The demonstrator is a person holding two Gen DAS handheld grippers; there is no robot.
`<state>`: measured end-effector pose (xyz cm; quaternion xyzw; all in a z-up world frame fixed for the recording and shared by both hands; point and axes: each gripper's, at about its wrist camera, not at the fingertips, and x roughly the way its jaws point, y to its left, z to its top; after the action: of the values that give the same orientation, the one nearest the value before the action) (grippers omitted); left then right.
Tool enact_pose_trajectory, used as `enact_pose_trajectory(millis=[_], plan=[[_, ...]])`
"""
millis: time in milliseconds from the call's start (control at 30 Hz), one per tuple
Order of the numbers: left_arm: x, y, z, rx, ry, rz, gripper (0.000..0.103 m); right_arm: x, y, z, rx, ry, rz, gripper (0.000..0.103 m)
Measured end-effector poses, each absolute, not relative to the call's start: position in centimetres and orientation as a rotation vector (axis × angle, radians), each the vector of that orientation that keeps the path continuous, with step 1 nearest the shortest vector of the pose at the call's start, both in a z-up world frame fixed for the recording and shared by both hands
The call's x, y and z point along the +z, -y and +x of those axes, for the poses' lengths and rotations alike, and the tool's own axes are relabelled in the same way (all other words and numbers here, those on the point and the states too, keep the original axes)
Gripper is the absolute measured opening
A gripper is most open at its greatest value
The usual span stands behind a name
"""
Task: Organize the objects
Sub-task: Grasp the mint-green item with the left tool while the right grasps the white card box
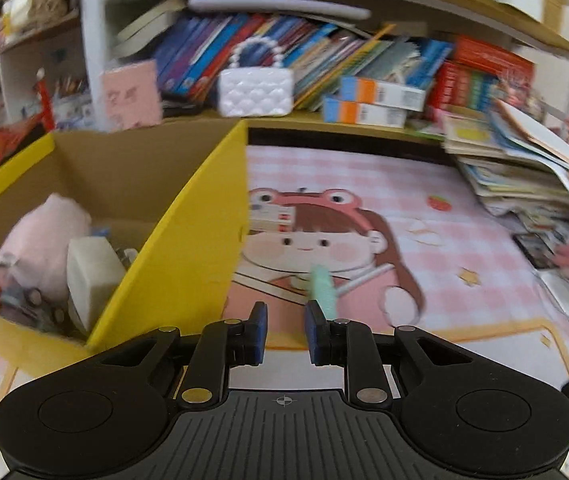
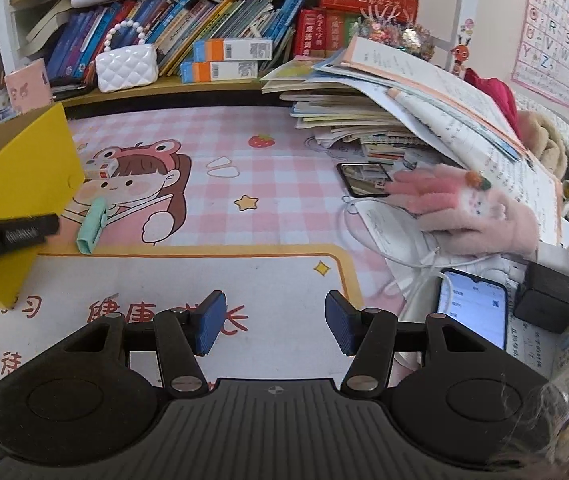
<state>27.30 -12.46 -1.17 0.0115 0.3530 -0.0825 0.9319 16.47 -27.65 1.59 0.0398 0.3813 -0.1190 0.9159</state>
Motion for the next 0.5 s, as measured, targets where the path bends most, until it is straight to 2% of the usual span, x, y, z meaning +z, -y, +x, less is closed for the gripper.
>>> enact_pose_trajectory(millis=[67,167,267,367,433,500], plan=[[-1.3,12.1,28.1,-0.194,-0.739,0.006,0.028,1.4,27.6,17.1,-0.232,-0.792,0.073,0.053],[-1.5,13.1,28.5,-0.226,-0.738,0.030,0.052,1.4,27.5,18.2,-0.217,-0.795,0.062,0.053],[-2.0,14.4,28.8,-0.231,-0.718,0.080,0.052,1.6,27.5,19.1,-0.204,-0.787,0.048,0.053],[-3.2,15.2,30.3,-0.217,-0.756,0.094,0.047,1.9,27.5,20.0,-0.192,-0.779,0.034,0.053],[-4.0,15.5,31.2,-0.206,-0.776,0.099,0.040,2.1,27.4,20.6,-0.183,-0.773,0.022,0.053],[-4.7,15.8,31.8,-0.209,-0.787,0.104,0.028,2.3,27.4,21.1,-0.171,-0.763,0.006,0.053]])
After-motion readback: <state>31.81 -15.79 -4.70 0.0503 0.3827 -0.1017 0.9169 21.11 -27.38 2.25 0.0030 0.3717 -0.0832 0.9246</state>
